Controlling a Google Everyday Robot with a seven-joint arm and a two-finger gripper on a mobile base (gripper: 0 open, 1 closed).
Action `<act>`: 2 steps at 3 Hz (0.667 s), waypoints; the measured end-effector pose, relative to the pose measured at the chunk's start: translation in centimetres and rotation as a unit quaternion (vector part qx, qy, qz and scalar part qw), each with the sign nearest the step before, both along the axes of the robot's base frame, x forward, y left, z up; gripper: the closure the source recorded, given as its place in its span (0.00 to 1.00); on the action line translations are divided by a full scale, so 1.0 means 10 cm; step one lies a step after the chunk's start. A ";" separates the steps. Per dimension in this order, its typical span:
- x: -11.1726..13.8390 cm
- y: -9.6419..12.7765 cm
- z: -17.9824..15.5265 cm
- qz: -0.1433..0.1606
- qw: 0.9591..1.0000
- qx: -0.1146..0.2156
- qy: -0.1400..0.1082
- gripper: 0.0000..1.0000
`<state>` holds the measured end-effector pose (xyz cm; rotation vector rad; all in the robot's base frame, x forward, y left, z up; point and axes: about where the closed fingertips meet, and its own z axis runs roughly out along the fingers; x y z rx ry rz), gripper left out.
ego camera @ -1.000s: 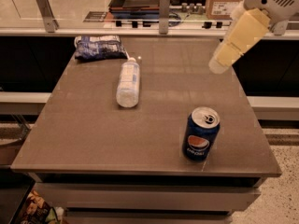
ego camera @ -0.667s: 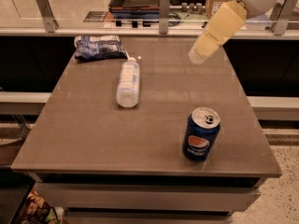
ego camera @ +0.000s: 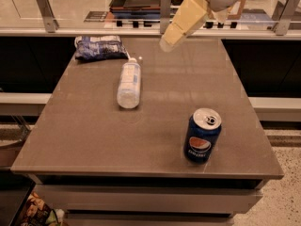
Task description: Place blue plastic bottle upright
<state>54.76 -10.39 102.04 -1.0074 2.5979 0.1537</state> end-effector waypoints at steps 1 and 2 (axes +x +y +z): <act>0.05 0.05 0.01 -0.041 0.999 0.017 0.001 0.00; 0.06 0.06 0.01 -0.040 0.999 0.018 0.000 0.00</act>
Offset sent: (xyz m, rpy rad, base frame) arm 0.0048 0.0050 0.0008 0.0300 0.0050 -0.0788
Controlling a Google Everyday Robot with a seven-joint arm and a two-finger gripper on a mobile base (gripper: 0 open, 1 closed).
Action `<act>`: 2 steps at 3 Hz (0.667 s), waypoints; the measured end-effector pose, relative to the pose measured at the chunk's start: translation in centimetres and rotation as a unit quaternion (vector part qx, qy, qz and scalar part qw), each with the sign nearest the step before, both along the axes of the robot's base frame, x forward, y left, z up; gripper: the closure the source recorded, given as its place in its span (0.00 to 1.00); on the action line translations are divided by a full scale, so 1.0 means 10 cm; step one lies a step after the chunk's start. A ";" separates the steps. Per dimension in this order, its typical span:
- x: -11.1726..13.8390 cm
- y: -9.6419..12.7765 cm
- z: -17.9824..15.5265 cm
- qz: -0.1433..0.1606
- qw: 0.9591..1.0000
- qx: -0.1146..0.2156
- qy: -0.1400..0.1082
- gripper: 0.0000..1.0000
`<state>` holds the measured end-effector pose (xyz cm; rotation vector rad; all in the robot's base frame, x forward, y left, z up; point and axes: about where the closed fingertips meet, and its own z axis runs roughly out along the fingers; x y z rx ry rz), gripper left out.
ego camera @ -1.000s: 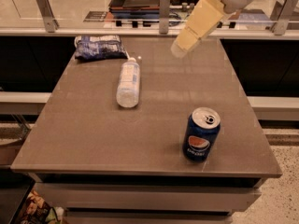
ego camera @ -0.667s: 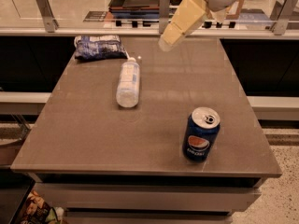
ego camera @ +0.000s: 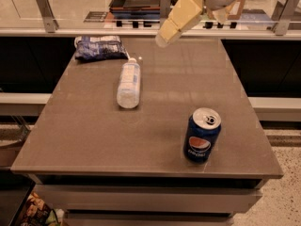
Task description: Place blue plastic bottle upright
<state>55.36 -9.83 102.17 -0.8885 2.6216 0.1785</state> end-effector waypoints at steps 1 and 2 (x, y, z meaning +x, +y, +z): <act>0.07 0.02 -0.01 -0.023 1.000 0.013 0.004 0.00; 0.15 0.16 -0.11 -0.056 0.997 0.035 0.033 0.00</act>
Offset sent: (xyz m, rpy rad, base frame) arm 0.0158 0.0335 -0.0274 0.1208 0.1994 -0.2387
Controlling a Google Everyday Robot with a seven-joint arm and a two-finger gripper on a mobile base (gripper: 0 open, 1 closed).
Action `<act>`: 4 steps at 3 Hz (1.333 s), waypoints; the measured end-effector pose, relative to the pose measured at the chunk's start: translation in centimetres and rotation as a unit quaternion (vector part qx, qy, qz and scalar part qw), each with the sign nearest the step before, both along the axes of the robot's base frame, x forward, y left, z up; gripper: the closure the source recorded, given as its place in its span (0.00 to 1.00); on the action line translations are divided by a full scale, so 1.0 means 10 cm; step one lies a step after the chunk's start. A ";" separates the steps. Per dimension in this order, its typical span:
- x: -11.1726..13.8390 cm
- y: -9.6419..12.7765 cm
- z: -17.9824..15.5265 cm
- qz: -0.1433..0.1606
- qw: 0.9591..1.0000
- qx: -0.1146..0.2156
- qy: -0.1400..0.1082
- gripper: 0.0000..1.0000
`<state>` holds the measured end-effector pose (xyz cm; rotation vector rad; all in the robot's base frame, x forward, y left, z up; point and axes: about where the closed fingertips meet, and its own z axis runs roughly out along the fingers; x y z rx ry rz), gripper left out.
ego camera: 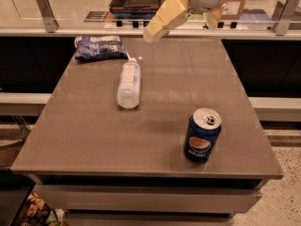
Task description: Place blue plastic bottle upright
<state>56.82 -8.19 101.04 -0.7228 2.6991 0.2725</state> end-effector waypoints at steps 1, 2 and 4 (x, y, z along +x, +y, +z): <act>0.05 0.19 -0.12 -0.055 0.998 0.022 0.036 0.00; 0.04 0.34 -0.19 -0.111 0.992 0.023 0.061 0.00; 0.14 0.64 -0.37 -0.206 0.974 -0.021 0.095 0.00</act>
Offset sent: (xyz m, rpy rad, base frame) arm -0.0070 0.0462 -0.0303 0.0143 0.2233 -0.3832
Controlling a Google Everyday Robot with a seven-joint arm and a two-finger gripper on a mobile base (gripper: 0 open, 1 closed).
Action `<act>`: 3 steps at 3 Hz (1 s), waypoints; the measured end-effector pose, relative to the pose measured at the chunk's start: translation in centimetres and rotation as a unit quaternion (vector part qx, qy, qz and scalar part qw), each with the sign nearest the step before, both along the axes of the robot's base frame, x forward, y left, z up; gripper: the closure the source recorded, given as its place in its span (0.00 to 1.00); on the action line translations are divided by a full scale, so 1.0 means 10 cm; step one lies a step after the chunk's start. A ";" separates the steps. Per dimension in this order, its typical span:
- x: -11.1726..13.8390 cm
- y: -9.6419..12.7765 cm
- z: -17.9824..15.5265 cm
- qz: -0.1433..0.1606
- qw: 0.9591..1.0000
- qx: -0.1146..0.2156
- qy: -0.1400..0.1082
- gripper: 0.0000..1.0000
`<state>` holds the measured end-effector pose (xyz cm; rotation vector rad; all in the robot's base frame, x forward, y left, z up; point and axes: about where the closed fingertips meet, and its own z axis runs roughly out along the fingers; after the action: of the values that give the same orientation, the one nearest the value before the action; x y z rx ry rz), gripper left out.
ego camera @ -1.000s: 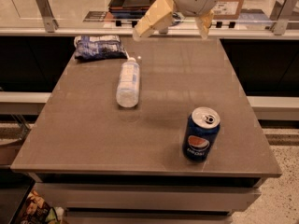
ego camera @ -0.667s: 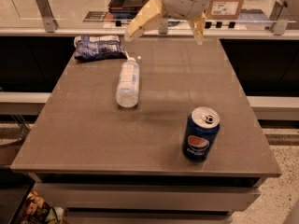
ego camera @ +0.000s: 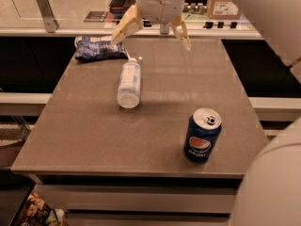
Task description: Place blue plastic bottle upright
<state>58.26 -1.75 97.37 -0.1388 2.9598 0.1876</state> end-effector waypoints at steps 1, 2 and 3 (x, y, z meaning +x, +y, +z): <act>0.14 0.15 -0.14 -0.028 0.999 -0.012 0.014 0.00; 0.23 0.28 -0.27 -0.045 0.999 -0.016 0.022 0.00; 0.23 0.37 -0.40 -0.056 0.998 -0.010 0.032 0.00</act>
Offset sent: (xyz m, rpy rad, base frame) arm 0.0058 0.0227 -0.0431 -0.1171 0.1647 -0.1345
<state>60.59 1.98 93.35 0.0321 3.0224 0.1486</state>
